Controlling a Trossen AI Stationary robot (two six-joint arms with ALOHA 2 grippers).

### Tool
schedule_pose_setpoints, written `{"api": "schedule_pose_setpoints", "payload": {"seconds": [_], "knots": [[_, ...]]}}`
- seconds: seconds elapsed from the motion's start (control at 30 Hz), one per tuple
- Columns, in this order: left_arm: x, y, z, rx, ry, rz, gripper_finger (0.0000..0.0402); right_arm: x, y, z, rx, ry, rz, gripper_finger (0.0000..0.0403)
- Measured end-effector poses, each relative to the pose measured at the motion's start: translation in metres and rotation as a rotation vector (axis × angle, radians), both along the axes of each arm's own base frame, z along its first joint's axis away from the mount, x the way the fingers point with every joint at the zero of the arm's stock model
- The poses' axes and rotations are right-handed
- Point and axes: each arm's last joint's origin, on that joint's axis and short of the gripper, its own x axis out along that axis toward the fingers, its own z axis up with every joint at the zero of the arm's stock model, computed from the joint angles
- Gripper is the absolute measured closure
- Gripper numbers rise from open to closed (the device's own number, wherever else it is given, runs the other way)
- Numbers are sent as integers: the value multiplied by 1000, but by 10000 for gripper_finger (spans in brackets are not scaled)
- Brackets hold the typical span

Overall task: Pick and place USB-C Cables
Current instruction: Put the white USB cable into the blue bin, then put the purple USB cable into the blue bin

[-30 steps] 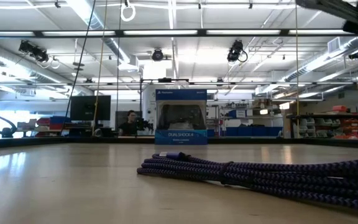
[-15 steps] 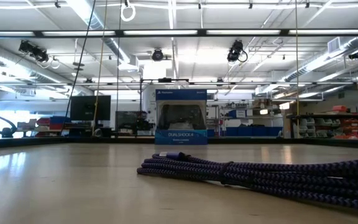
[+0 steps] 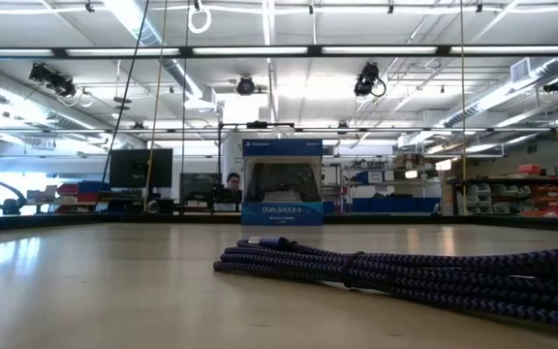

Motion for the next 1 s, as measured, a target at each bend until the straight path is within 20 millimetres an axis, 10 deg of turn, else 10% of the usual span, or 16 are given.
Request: {"api": "schedule_pose_setpoints", "payload": {"seconds": [0.57, 1.0], "knots": [[0, 0, 0, -15, -2, 4, 296, 1, 11, -9, 53, -58, 69, 248], [4, 11, -5, -103, 34, 90, 296, 40, 33, 47, 106, -557, 238, 214]]}}
